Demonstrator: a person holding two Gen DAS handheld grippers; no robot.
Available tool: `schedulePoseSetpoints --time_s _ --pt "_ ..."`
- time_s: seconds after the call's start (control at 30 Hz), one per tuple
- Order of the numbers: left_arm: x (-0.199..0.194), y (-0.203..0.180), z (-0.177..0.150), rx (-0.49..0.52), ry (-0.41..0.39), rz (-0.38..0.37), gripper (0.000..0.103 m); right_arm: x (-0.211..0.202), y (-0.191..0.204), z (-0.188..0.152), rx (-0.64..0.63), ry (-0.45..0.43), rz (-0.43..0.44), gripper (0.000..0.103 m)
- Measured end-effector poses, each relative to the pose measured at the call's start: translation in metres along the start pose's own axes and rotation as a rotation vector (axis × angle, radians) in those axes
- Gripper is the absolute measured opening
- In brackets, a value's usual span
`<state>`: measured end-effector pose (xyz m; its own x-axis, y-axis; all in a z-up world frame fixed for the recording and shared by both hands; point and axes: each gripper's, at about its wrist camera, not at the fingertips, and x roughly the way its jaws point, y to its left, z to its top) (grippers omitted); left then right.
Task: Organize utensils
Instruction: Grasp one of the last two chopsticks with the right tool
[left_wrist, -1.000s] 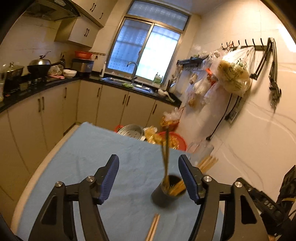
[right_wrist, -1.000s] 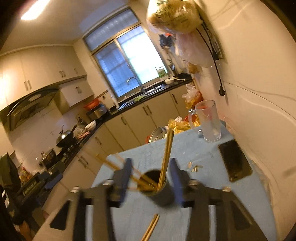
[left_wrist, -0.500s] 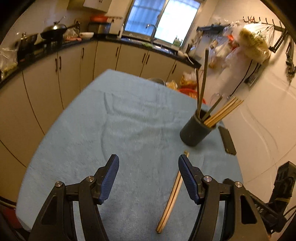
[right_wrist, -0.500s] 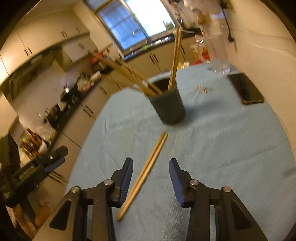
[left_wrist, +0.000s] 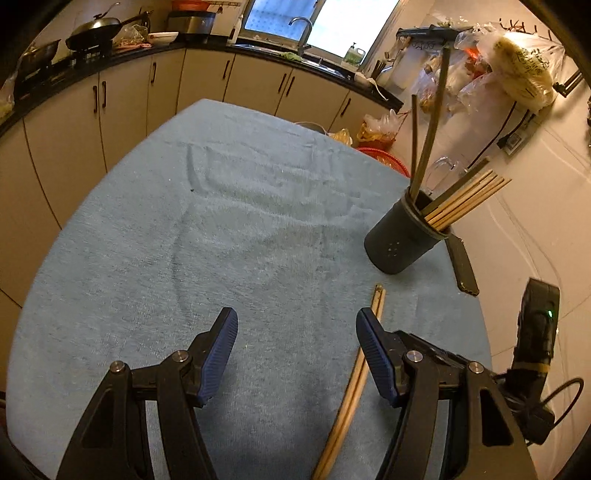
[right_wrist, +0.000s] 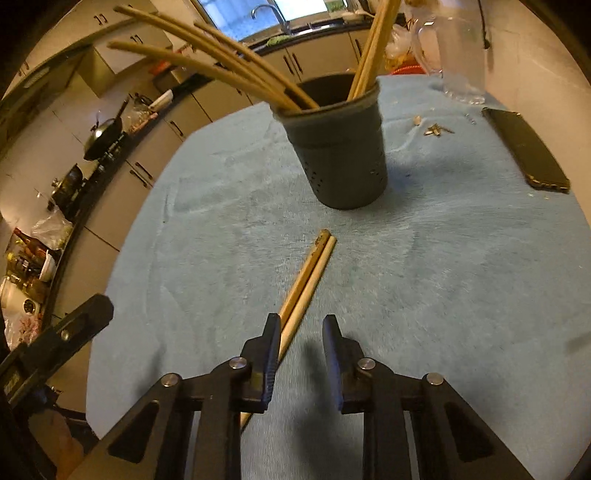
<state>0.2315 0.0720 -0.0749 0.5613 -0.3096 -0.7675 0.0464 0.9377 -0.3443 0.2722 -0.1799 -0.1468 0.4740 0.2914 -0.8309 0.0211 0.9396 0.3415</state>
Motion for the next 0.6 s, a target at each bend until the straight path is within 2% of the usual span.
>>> schedulePoseSetpoints --time_s 0.1,0.2,0.5,0.6 --pt "0.009 0.003 0.001 -0.007 0.021 -0.001 0.067 0.015 0.002 0.009 -0.009 0.019 -0.027 0.023" --pt "0.016 0.004 0.003 -0.011 0.031 -0.007 0.067 0.027 0.004 0.016 -0.02 0.035 -0.089 0.02" --pt "0.027 0.005 0.01 -0.004 0.042 0.003 0.067 0.045 0.008 0.034 -0.009 0.076 -0.164 0.014" --pt "0.032 -0.001 0.014 0.02 0.059 0.002 0.067 0.049 0.011 0.039 -0.049 0.08 -0.185 0.013"
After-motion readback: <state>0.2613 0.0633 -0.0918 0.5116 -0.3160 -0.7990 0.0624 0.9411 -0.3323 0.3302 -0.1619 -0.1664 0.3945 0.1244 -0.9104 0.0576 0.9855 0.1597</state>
